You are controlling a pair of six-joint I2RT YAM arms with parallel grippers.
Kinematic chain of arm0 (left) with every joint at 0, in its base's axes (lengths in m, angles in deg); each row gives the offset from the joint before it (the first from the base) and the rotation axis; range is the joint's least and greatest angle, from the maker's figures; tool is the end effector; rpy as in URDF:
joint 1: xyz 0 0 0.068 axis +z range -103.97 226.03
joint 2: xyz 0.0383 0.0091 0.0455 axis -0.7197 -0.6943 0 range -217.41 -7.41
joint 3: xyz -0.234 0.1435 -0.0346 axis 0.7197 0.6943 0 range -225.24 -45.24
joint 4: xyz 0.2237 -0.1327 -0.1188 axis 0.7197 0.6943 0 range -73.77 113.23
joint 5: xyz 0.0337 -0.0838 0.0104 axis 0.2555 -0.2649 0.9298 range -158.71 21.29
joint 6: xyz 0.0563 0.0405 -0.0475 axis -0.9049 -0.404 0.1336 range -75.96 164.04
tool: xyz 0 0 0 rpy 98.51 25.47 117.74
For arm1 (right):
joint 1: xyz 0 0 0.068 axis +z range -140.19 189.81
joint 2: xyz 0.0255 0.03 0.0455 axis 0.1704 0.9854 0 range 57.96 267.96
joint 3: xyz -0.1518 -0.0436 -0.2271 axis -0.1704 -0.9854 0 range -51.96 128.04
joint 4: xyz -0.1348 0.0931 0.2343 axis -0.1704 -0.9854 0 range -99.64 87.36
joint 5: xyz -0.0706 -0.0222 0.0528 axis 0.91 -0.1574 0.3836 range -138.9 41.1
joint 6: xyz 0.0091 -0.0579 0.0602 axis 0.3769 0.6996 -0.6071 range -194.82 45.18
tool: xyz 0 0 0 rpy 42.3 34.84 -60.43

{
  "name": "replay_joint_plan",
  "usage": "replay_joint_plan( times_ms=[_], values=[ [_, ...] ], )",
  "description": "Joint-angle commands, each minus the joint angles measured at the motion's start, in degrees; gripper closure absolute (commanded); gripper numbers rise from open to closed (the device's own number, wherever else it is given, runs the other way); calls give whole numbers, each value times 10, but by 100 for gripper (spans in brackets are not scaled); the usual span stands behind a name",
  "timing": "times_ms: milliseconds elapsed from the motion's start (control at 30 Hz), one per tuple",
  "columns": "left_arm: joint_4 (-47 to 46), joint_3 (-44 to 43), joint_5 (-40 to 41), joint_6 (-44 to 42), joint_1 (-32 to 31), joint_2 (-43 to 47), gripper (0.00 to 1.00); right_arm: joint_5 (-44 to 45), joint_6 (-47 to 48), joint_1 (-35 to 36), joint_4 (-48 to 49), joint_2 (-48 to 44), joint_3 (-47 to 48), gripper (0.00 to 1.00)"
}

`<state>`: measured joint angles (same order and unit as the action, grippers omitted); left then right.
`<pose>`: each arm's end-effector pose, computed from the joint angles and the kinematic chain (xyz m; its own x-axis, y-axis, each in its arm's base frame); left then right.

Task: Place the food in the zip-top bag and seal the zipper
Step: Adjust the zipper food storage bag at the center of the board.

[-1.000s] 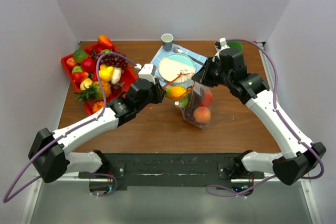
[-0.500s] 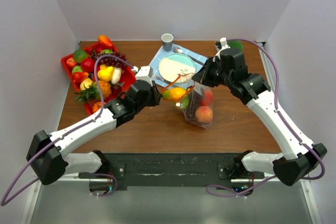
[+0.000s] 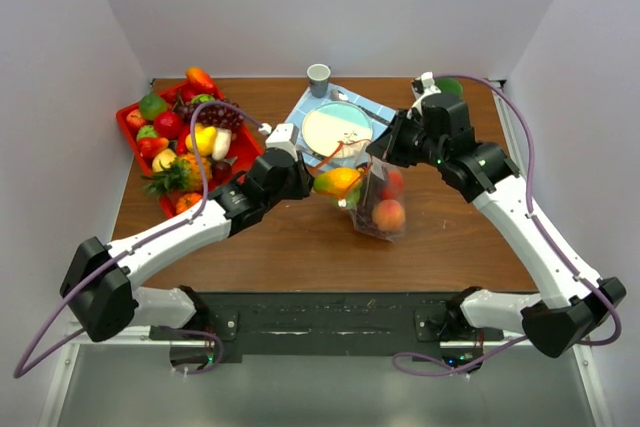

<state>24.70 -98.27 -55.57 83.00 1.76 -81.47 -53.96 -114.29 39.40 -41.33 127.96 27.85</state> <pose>0.2607 -0.2307 0.2582 -0.6124 -0.2581 -0.7472 0.1966 0.8658 -0.4602 0.2700 0.1607 0.3994 -0.6796 0.3421 -0.6489 -0.1646 0.7909 0.5894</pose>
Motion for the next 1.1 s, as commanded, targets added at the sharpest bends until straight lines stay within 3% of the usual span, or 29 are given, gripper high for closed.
replay_joint_plan(
  times_ms=[0,167,333,467,700,1067],
  values=[
    [-63,-47,-40,-15,-8,-17,100,2,-3,3,27,-18,31,100],
    [-65,-150,-21,-44,-98,-28,100,50,29,3,16,0,22,100],
    [-1,-218,25,-48,-103,-58,100,52,45,-5,-2,60,45,100],
    [0,-198,2,-42,-81,-64,100,103,69,-14,-25,44,70,100],
    [2,-162,15,-37,-73,-33,100,66,71,-41,-27,68,97,100],
    [-14,-116,-27,-27,-66,-15,100,25,54,-38,-2,40,35,100]
  ],
)
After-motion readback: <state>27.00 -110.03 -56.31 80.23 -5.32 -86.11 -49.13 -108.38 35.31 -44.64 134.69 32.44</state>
